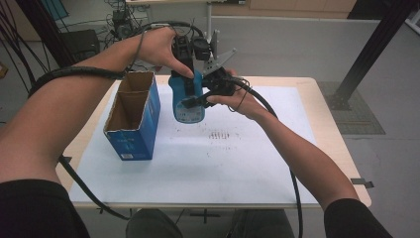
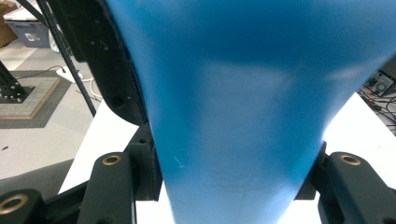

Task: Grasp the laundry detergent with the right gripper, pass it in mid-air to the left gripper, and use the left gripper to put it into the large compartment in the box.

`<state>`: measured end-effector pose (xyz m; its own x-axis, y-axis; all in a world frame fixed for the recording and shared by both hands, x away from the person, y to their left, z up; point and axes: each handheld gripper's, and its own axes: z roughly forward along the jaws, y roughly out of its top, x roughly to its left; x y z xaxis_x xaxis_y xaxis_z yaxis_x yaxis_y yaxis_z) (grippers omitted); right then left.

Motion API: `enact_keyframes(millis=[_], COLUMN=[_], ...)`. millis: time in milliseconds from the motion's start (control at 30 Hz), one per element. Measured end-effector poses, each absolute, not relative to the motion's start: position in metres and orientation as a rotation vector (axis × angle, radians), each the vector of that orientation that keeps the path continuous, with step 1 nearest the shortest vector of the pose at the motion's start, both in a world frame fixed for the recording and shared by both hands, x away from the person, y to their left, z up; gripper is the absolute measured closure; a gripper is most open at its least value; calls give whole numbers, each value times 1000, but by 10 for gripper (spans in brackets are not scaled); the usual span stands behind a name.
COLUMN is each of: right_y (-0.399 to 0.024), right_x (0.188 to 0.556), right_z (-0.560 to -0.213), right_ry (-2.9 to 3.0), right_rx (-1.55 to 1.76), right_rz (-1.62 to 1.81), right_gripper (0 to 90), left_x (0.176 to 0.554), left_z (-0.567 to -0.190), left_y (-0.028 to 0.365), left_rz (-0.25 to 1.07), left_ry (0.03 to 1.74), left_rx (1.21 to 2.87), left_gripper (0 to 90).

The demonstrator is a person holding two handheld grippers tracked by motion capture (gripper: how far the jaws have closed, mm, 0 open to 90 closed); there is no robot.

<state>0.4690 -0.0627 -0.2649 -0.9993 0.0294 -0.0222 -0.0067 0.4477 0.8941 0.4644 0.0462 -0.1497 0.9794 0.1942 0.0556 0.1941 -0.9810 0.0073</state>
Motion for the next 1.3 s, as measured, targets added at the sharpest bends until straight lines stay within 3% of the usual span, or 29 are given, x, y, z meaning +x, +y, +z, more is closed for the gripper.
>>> enact_keyframes(millis=[1300], right_y=[-60], right_x=[470], right_z=[-266], right_ry=[2647], right_rx=[23], right_rz=[1655], right_gripper=[422], left_x=[464], left_z=[-148], left_y=[50], left_rz=[96], left_ry=[312], left_rx=[3123], left_gripper=[367])
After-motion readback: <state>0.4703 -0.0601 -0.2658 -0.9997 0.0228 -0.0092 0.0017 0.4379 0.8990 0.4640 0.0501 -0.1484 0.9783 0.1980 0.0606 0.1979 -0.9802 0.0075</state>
